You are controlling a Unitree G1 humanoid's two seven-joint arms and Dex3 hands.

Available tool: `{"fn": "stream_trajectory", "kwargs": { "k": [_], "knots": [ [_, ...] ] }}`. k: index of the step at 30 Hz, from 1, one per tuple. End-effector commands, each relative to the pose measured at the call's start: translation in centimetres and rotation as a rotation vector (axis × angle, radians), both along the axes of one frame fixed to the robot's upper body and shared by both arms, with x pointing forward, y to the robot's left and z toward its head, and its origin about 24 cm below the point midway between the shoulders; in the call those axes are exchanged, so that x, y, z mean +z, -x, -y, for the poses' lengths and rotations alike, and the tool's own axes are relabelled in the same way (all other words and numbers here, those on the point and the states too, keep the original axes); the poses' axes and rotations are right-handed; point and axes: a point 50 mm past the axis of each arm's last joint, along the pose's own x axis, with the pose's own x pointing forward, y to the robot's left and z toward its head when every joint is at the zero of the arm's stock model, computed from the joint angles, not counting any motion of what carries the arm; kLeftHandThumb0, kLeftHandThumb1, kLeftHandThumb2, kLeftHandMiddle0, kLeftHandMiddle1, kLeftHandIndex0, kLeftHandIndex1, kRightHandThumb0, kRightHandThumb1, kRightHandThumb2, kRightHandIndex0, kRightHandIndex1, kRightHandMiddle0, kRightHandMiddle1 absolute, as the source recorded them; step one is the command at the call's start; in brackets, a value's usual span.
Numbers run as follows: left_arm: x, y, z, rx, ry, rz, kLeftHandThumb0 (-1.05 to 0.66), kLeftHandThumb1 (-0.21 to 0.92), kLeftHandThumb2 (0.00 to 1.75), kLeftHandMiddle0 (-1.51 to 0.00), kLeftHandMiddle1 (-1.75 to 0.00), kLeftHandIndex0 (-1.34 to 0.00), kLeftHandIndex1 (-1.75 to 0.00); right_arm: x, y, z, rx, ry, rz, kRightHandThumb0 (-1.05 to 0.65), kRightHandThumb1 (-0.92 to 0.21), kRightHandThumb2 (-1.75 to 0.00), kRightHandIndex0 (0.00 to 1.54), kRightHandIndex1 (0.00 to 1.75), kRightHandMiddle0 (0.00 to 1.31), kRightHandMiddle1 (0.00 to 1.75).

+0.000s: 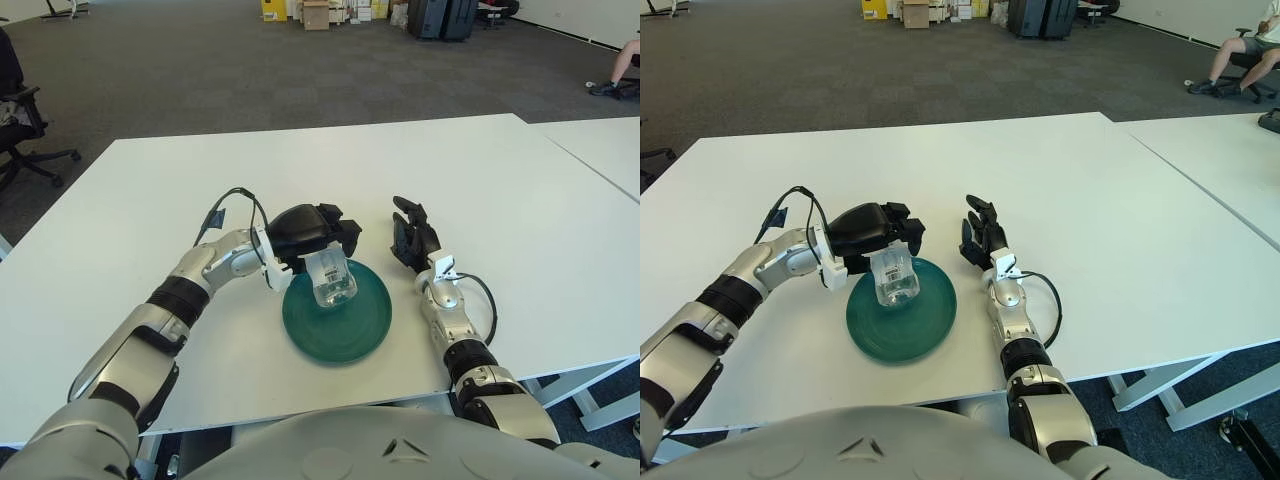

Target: Put the bottle into the plate.

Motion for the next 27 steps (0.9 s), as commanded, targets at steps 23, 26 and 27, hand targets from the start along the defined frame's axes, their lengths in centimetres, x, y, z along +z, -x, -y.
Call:
{"fn": "stream_trajectory", "kwargs": {
  "k": [23,26,27],
  "knots": [
    [-0.23,0.12,0.33,-0.128,0.144,0.139,-0.35,0.69,0.83,-0.62,-1.75,-0.33,-1.72,-2.07,1.45,0.11,-0.008,0.02,-0.102,-0.69,-0.92,-0.81,0.26,0.01,0.0,0.62],
    [-0.21,0.13,0.32,-0.128,0.16,0.164,-0.37,0.74,0.77,-0.6,-1.75,-0.31,-1.74,-2.03,1.47,0.04,-0.006,0.012,-0.1,-0.69,-0.92,-0.8,0.26,0.01,0.0,0.62],
    [-0.22,0.12,0.3,-0.128,0.164,0.169,-0.37,0.74,0.76,-0.6,-1.75,-0.3,-1.74,-2.03,1.48,0.02,-0.005,0.011,-0.1,-0.69,-0.92,-0.8,0.26,0.01,0.0,0.62]
  ]
}}
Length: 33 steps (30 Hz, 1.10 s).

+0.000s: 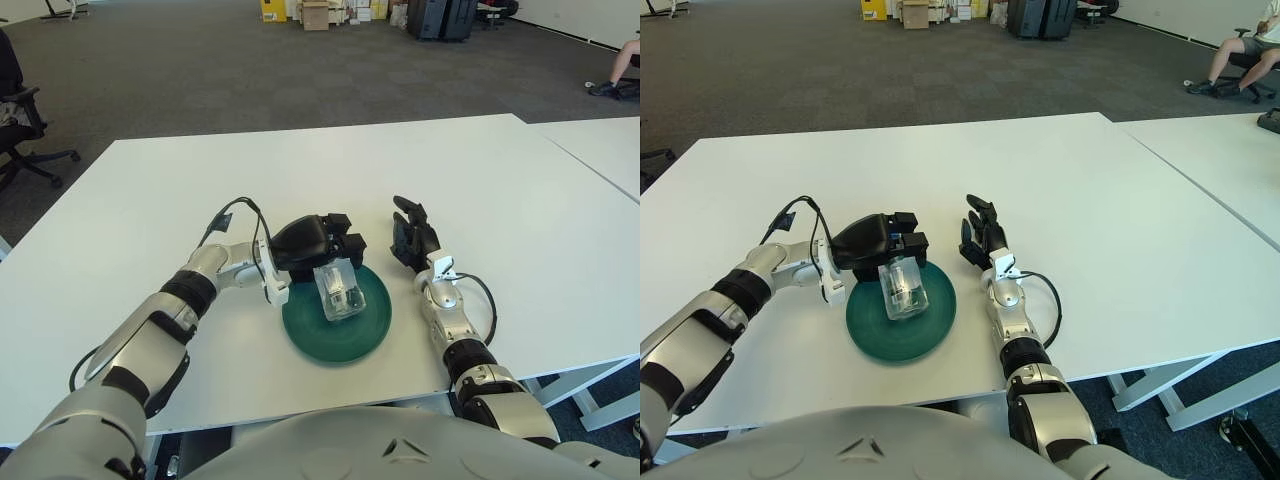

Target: Put the bottle into the plate.

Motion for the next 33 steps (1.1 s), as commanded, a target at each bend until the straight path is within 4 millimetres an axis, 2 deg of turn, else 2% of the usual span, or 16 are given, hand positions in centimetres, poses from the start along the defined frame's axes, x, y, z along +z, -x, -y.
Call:
{"fn": "stream_trajectory", "kwargs": {
  "k": [1,27,31,32,33],
  "knots": [
    [1.14,-0.86,-0.08,0.007,0.036,0.068,-0.38,0.75,0.75,-0.59,-1.75,-0.3,-1.74,-2.05,1.51,0.18,-0.007,-0.004,-0.109,-0.69,-0.92,-0.8,0.27,0.01,0.0,0.62],
    [1.29,-0.76,-0.18,-0.005,0.108,0.146,-0.4,0.66,0.88,-0.65,-1.75,-0.36,-1.75,-1.99,1.63,0.08,0.001,0.001,-0.107,-0.71,-0.92,-0.81,0.26,0.01,0.0,0.6],
    [1.25,-0.75,-0.2,-0.021,0.074,0.141,-0.39,0.73,0.79,-0.57,-1.75,-0.31,-1.75,-1.99,1.66,0.11,-0.006,0.005,-0.107,-0.71,-0.92,-0.81,0.27,0.01,0.0,0.61],
    [1.24,-0.75,-0.22,-0.025,0.06,0.14,-0.57,0.8,0.79,-0.48,-1.75,-0.24,-1.7,-1.99,1.66,0.11,-0.008,0.007,-0.106,-0.7,-0.92,-0.81,0.27,0.01,0.0,0.61],
    [1.22,-0.72,-0.24,-0.032,0.043,0.14,-0.64,0.82,0.8,-0.46,-1.75,-0.22,-1.69,-1.99,1.67,0.12,-0.01,0.009,-0.106,-0.7,-0.92,-0.81,0.27,0.01,0.0,0.61]
  ]
}}
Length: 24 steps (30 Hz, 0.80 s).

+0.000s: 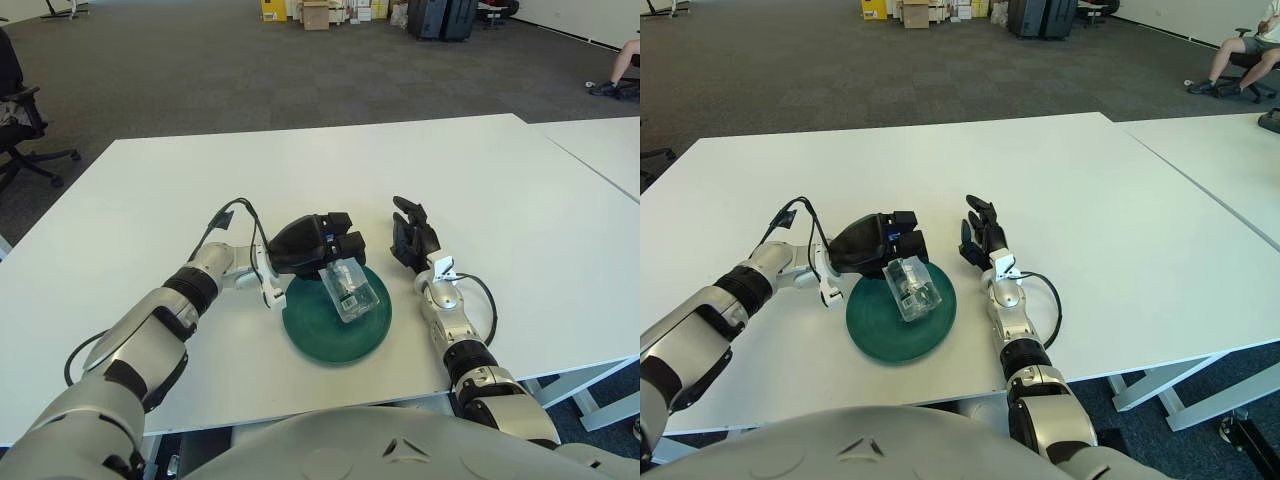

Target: Put the bottle into the plate.

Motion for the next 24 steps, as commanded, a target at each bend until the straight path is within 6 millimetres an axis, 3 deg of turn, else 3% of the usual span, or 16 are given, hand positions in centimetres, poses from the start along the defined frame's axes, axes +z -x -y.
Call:
{"fn": "stream_trajectory", "kwargs": {
  "k": [1,4,7,8,13,17,24],
  "knots": [
    [1.3,-0.9,-0.1,-0.018,-0.036,0.049,-0.74,0.86,0.81,-0.39,-1.7,-0.17,-1.65,-2.1,1.6,0.2,-0.019,0.011,-0.107,-0.69,-0.92,-0.8,0.28,0.01,0.0,0.62],
    [1.3,-0.8,-0.3,-0.038,-0.09,0.055,-0.89,0.9,0.84,-0.28,-1.56,-0.09,-1.55,-2.1,1.6,0.2,-0.034,0.013,-0.101,-0.68,-0.92,-0.79,0.29,0.02,0.0,0.64],
    [1.5,-0.6,-0.5,-0.052,-0.145,0.069,-0.97,0.91,0.87,-0.19,-1.07,-0.03,-1.3,-2.0,1.5,0.0,-0.039,0.017,-0.095,-0.68,-0.92,-0.78,0.3,0.02,0.0,0.65],
    [1.5,-0.6,-0.6,-0.055,-0.156,0.072,-0.99,0.92,0.89,-0.18,-0.84,-0.02,-1.12,-1.9,1.5,0.0,-0.039,0.018,-0.093,-0.68,-0.92,-0.78,0.3,0.02,0.0,0.65],
    [2.0,-0.5,-1.0,-0.072,-0.234,0.124,-1.04,0.92,0.94,-0.19,-0.27,0.0,-0.72,-1.8,0.7,-0.1,-0.026,0.017,-0.12,-0.7,-0.92,-0.77,0.28,0.01,0.0,0.59],
    [2.5,-0.4,-1.2,-0.078,-0.258,0.16,-1.05,0.92,0.98,-0.14,-0.11,0.0,-0.47,-2.3,-0.2,0.4,-0.023,0.018,-0.178,-0.72,-0.92,-0.78,0.26,0.0,0.0,0.5],
    [3.0,-0.2,-1.3,-0.066,-0.25,0.201,-1.05,0.92,0.98,-0.09,-0.04,0.0,-0.26,-3.3,0.3,0.7,-0.062,-0.014,-0.219,-0.71,-0.92,-0.78,0.26,0.01,0.0,0.45]
  ]
}}
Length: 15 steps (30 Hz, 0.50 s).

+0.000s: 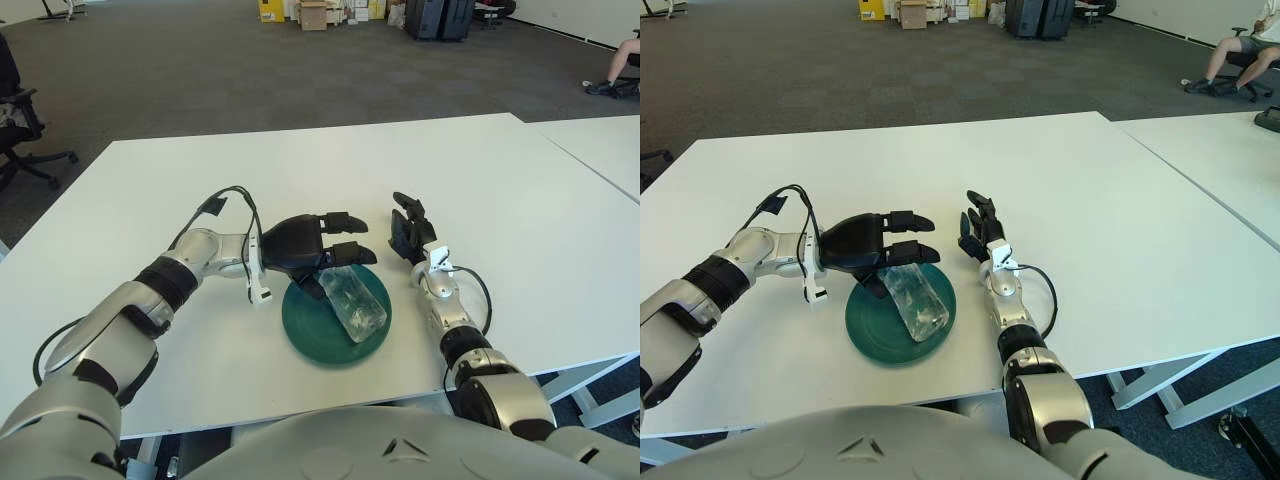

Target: Put the bottle into the plate.

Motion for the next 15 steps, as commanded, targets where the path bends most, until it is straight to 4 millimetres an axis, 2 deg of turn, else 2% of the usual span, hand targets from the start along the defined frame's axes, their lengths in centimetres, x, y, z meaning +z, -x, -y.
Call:
{"fn": "stream_trajectory", "kwargs": {
  "k": [1,6,11,15],
  "knots": [
    [0.7,-0.4,-0.6,0.023,-0.013,0.042,-1.05,0.92,0.97,-0.09,-0.03,0.0,-0.23,-2.7,2.2,0.3,-0.038,-0.022,-0.125,-0.7,-0.92,-0.78,0.27,0.01,0.0,0.45],
    [0.7,-0.2,-0.8,0.033,-0.004,0.039,-1.05,0.92,0.97,-0.07,-0.02,0.0,-0.15,-3.1,2.8,0.3,-0.04,-0.038,-0.122,-0.72,-0.92,-0.79,0.26,0.01,0.0,0.44],
    [0.6,-0.1,-0.7,0.039,0.017,0.036,-1.05,0.92,0.97,-0.07,-0.01,0.0,-0.12,-2.8,2.8,0.6,-0.011,-0.017,-0.068,-0.75,-0.92,-0.81,0.25,0.0,0.0,0.45],
    [0.6,-0.2,-0.7,0.046,0.04,0.032,-1.05,0.92,0.99,-0.07,-0.01,0.0,-0.12,-2.8,2.4,1.6,0.005,0.049,-0.077,-0.75,-0.92,-0.83,0.25,0.0,0.0,0.48]
  ]
}}
